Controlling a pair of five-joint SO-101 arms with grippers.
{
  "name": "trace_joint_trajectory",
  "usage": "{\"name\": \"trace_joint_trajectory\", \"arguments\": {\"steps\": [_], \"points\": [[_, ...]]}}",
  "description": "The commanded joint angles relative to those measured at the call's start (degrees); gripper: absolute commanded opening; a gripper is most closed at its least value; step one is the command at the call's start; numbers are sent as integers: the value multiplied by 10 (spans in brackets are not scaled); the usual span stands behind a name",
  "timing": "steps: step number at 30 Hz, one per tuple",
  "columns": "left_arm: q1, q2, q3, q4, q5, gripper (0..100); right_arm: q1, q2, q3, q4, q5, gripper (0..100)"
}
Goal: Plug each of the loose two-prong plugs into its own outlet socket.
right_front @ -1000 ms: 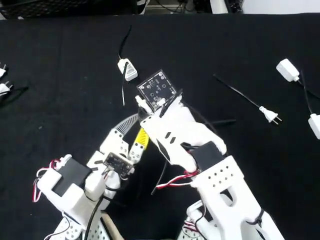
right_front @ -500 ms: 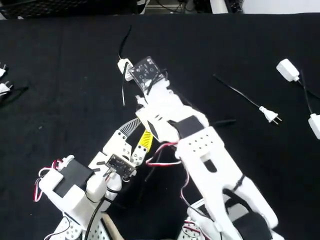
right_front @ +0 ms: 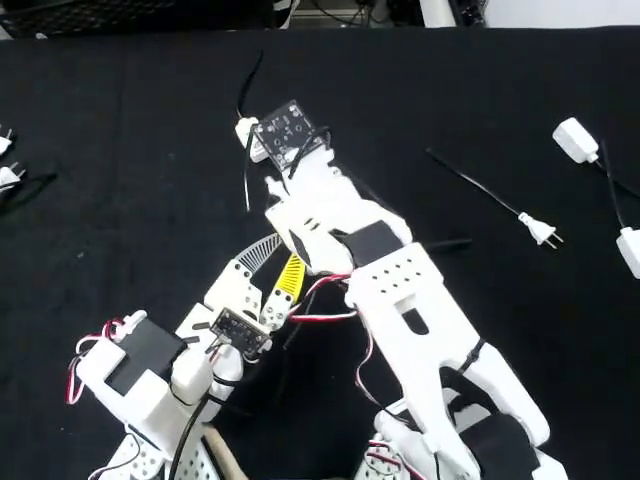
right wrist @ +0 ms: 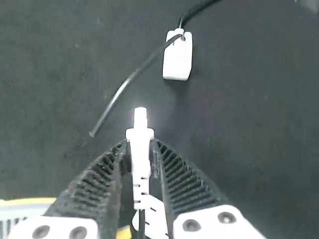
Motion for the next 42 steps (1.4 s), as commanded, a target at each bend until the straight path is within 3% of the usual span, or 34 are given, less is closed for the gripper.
{"name": "trace_joint_trajectory", "arguments": {"steps": [1, 18, 30, 42], "points": [[2, -2, 14, 18, 2, 73, -27, -20, -42, 14, 3, 12], [36, -2, 14, 54, -140, 73, -38, -20, -32, 62, 11, 12], [4, -7, 8, 50, -137, 73, -11, -21, -67, 127, 47, 12], [3, -8, 7, -14, -139, 73, -15, -19, -36, 98, 76, 12]]}}
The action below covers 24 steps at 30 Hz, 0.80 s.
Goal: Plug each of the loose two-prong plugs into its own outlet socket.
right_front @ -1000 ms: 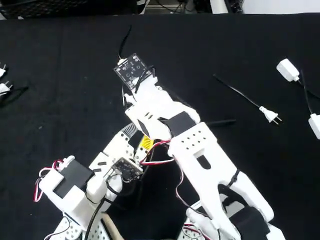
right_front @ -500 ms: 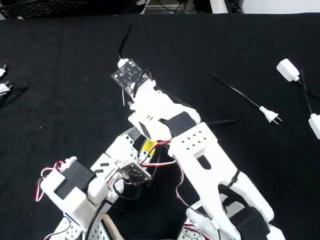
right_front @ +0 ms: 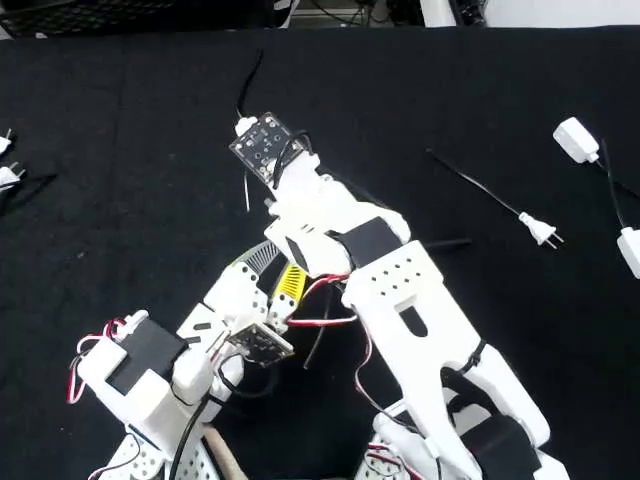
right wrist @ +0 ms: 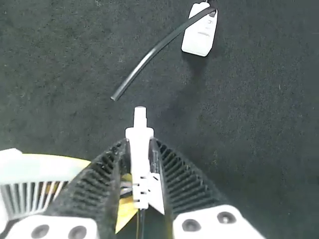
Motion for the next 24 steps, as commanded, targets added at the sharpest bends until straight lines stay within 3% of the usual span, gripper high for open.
{"name": "trace_joint_trajectory", "arguments": {"steps": [1, 18, 24], "points": [[0, -8, 5, -23, -6, 73, 4, -15, -2, -11, 8, 12], [-6, -9, 5, -30, -8, 73, 7, 15, 11, -28, 6, 12], [-29, -9, 2, -31, -7, 72, 17, 17, 45, -74, -43, 12]]}}
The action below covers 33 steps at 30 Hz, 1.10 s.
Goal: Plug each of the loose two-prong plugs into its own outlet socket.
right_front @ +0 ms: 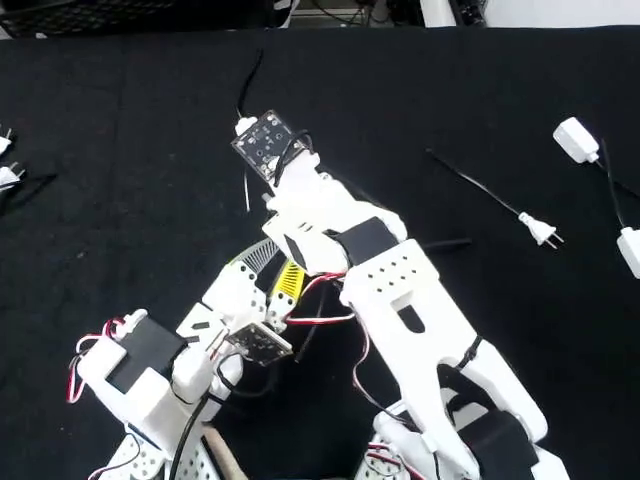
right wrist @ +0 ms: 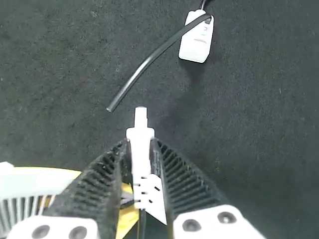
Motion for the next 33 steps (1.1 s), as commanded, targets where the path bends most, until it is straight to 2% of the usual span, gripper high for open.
{"name": "trace_joint_trajectory", "arguments": {"steps": [1, 8, 15, 24, 29, 33], "points": [[-26, -9, 1, -23, -5, 72, 15, -2, 34, -43, -23, 12], [-34, -9, -3, -23, -3, 34, 18, 0, 43, -63, -102, 13], [-16, -7, 1, -22, -5, 32, 18, -3, 30, -76, -102, 13], [-22, -4, -1, -21, -5, 33, 47, -3, -60, 7, -108, 12], [-81, -4, 2, -21, -4, 33, 92, 0, -115, 87, -154, 12], [-124, -5, 0, -20, -3, 33, 120, 1, -135, 167, -159, 12]]}}
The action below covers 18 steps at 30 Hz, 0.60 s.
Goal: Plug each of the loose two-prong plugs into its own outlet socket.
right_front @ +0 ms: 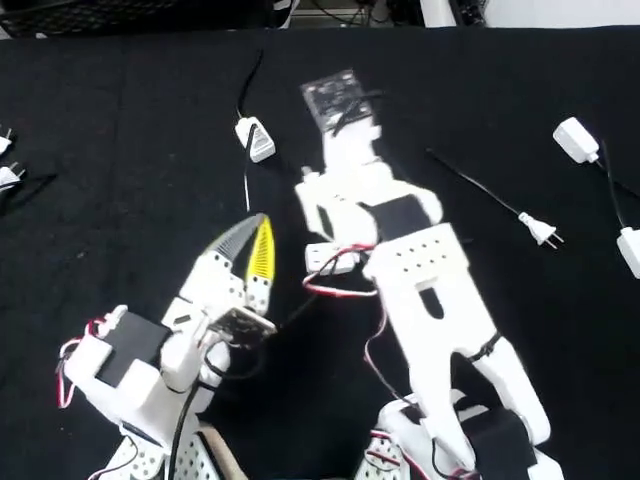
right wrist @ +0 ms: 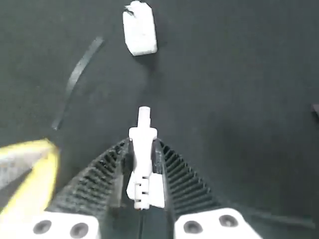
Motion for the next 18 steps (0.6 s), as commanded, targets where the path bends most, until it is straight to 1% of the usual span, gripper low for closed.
{"name": "trace_joint_trajectory", "arguments": {"steps": [1, 4, 7, 10, 12, 15, 18], "points": [[-44, -4, -3, -18, 0, 31, 26, -2, -36, 63, -7, 12], [-54, -3, -22, -18, 1, 30, 23, -2, -34, 108, 20, 12], [-55, -2, -26, -17, 1, 30, -25, -6, -36, 157, 59, 12], [-53, -1, -25, -16, 1, 30, -89, -7, -36, 199, 66, 12], [-52, -1, -24, -16, 1, 30, -123, -7, -36, 207, 61, 12], [-51, -1, -17, -3, 1, 30, -159, -7, -44, 210, 62, 12], [-35, -1, -16, 3, 1, 30, -192, -7, -58, 220, 66, 12]]}}
